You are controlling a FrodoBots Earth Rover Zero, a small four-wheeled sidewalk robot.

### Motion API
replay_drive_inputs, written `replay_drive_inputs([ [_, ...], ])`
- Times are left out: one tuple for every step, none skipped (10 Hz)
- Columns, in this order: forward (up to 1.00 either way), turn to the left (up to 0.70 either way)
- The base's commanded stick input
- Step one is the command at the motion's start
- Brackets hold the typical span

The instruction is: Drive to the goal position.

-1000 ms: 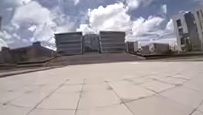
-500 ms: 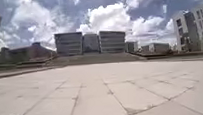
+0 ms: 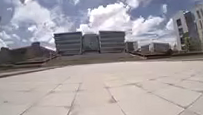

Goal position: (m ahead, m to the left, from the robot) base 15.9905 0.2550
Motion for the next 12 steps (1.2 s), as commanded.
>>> replay_drive_inputs([
  [0.70,0.05],
  [0.70,0.14],
  [0.70,0.20],
  [0.70,0.27],
  [0.70,0.24],
  [0.70,0.13],
  [0.70,0.05],
  [0.70,0.02],
  [0.70,0.03],
  [0.70,0.03],
  [0.70,0.01],
  [0.70,0.00],
])
